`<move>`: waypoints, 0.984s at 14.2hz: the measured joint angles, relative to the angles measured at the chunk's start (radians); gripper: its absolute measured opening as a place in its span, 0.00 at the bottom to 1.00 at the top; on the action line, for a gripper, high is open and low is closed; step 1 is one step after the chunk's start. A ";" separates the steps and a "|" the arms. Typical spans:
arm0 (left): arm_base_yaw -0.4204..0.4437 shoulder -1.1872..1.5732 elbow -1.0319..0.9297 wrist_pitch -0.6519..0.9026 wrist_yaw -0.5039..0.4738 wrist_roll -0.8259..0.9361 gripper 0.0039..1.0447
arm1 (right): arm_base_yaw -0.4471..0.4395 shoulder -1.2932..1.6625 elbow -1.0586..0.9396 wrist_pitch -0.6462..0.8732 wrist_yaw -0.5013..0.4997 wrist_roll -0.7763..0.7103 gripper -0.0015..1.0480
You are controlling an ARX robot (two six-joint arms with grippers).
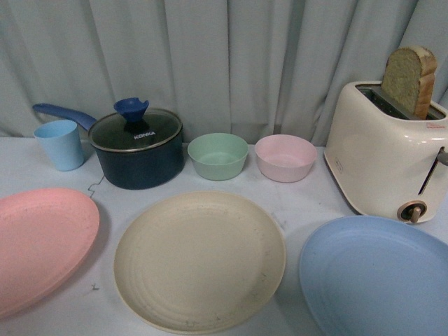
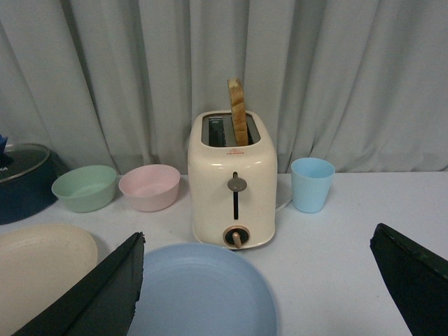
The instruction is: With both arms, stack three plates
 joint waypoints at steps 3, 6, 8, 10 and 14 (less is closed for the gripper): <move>0.000 0.000 0.000 0.000 0.000 0.000 0.94 | 0.000 0.000 0.000 0.000 0.000 0.000 0.94; 0.000 0.000 0.000 0.000 0.000 0.000 0.94 | 0.000 0.000 0.000 0.000 0.000 0.000 0.94; 0.000 0.000 0.000 0.000 0.000 0.000 0.94 | 0.000 0.000 0.000 0.000 0.000 0.000 0.94; 0.000 0.000 0.000 0.000 0.000 0.000 0.94 | 0.000 0.000 0.000 0.000 0.000 0.000 0.94; 0.000 0.000 0.000 0.000 0.000 0.000 0.94 | 0.000 0.000 0.000 0.000 0.000 0.000 0.94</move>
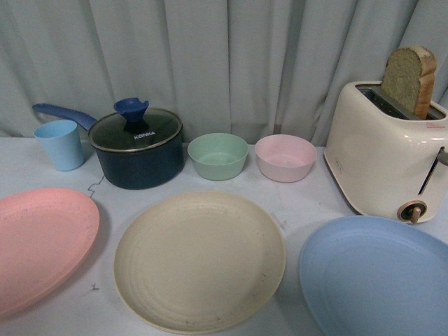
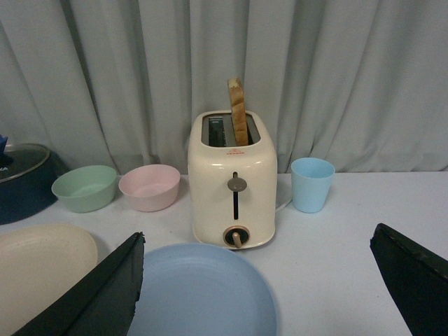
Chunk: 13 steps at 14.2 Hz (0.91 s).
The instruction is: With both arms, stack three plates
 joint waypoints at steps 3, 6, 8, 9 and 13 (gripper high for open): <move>0.000 0.000 0.000 0.000 0.000 0.000 0.94 | 0.000 0.000 0.000 0.000 0.000 0.000 0.94; 0.000 0.000 0.000 0.000 0.000 0.000 0.94 | 0.000 0.000 0.000 0.000 0.000 0.000 0.94; 0.000 0.000 0.000 0.000 0.000 0.000 0.94 | 0.000 0.000 0.000 0.000 0.000 0.000 0.94; 0.000 0.000 0.000 0.000 0.000 0.000 0.94 | 0.000 0.000 0.000 0.000 0.000 0.000 0.94; 0.000 0.000 0.000 0.000 0.000 0.000 0.94 | 0.000 0.000 0.000 0.000 0.000 0.000 0.94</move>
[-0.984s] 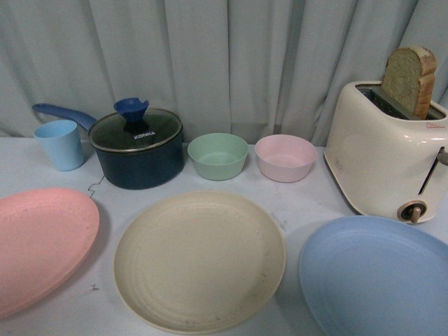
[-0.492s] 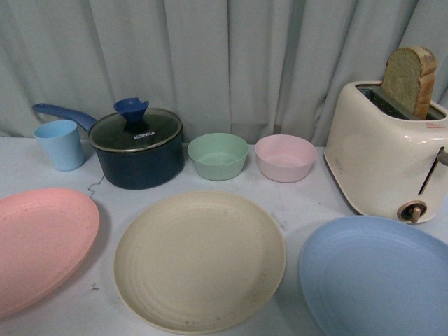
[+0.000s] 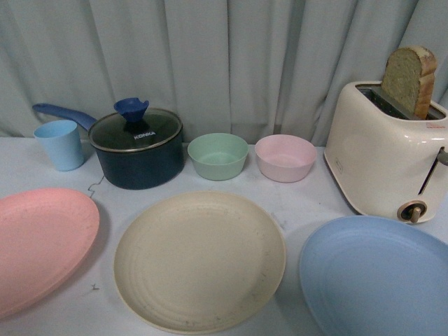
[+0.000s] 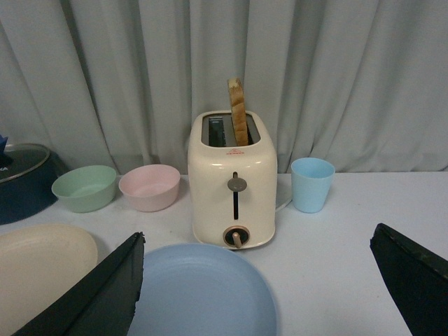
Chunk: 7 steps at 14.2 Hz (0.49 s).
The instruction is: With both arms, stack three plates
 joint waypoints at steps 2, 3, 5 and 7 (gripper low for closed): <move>0.000 0.000 0.000 0.000 0.000 0.000 0.94 | 0.000 0.000 0.000 0.000 0.000 0.000 0.94; 0.000 0.000 0.000 0.000 0.000 0.000 0.94 | 0.000 0.000 0.000 0.000 0.000 0.000 0.94; 0.000 0.000 0.000 0.000 0.000 0.000 0.94 | 0.000 0.000 0.000 0.000 0.000 0.000 0.94; 0.000 0.000 0.000 0.000 0.000 0.000 0.94 | 0.000 0.000 0.000 0.000 0.000 0.000 0.94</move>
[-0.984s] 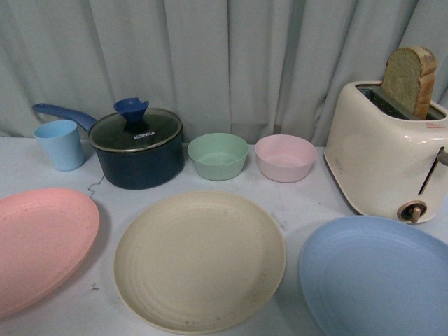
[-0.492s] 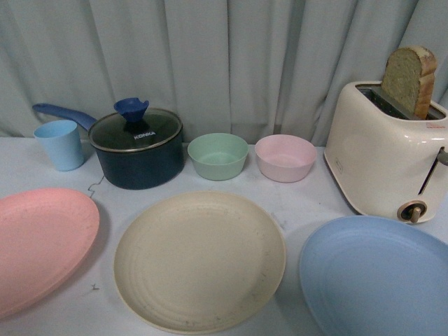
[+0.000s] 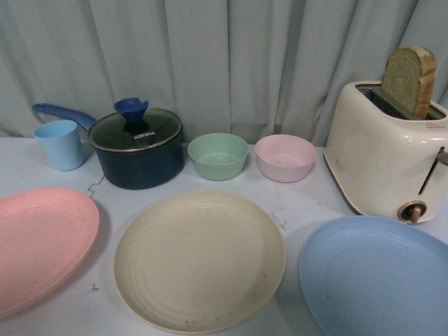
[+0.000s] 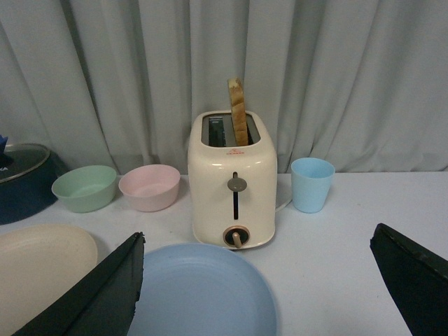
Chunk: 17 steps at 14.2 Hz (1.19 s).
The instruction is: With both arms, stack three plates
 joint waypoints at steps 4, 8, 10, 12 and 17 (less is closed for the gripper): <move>0.000 0.000 0.000 0.000 0.000 0.000 0.94 | 0.000 0.000 0.000 0.000 0.000 0.000 0.94; 0.000 0.000 0.000 0.000 0.000 0.000 0.94 | 0.000 0.000 0.000 0.000 0.000 0.000 0.94; 0.000 0.000 0.000 0.000 0.000 0.000 0.94 | 0.000 0.000 0.000 0.000 0.000 0.000 0.94; 0.000 0.000 0.000 0.000 0.000 0.000 0.94 | 0.000 0.000 0.000 0.000 0.000 0.000 0.94; 0.000 0.000 0.000 0.000 0.000 0.000 0.94 | 0.000 0.000 0.000 0.000 0.000 0.000 0.94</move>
